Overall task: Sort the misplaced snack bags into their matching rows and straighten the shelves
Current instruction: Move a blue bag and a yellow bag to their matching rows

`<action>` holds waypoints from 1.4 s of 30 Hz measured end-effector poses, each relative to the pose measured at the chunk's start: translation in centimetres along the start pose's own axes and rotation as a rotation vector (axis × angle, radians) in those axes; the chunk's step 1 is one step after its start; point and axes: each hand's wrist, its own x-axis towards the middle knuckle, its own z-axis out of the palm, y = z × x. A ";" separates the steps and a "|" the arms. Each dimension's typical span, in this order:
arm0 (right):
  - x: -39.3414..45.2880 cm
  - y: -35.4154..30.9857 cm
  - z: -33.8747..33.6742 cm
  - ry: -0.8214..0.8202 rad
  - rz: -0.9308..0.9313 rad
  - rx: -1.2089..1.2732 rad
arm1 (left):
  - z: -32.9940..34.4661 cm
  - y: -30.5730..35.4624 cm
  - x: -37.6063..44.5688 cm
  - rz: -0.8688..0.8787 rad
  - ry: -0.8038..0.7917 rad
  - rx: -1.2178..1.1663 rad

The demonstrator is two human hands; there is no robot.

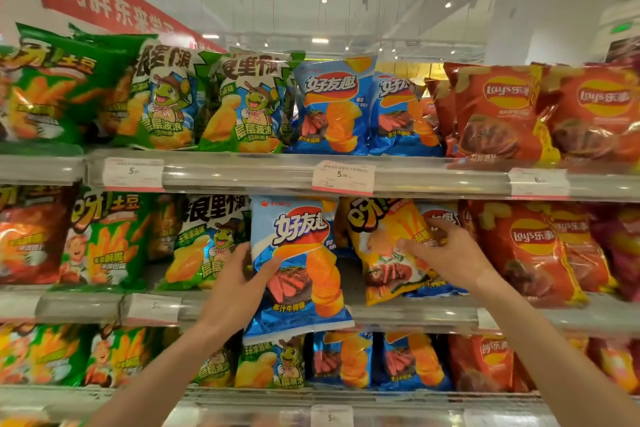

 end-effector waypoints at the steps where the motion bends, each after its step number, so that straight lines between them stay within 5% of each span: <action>1: -0.1 0.4 -0.8 0.003 0.005 0.012 | 0.8 -0.1 0.2 0.004 -0.005 0.008; 16: -5.5 7.1 -9.0 0.126 0.040 0.114 | 15.4 2.8 6.2 0.087 0.107 0.293; 22: -6.4 8.2 -9.7 0.112 0.029 0.107 | 15.5 2.1 6.8 -0.048 -0.011 0.386; 30: -6.1 7.9 -8.7 0.099 0.038 0.161 | 12.6 3.4 2.4 0.207 0.164 0.324; 37: -6.0 6.8 -6.2 0.074 0.021 0.242 | 14.7 5.7 -1.2 0.094 -0.288 0.100; 42: -6.8 6.0 -3.7 0.012 -0.003 0.361 | 15.3 6.0 -2.2 0.037 -0.318 -0.024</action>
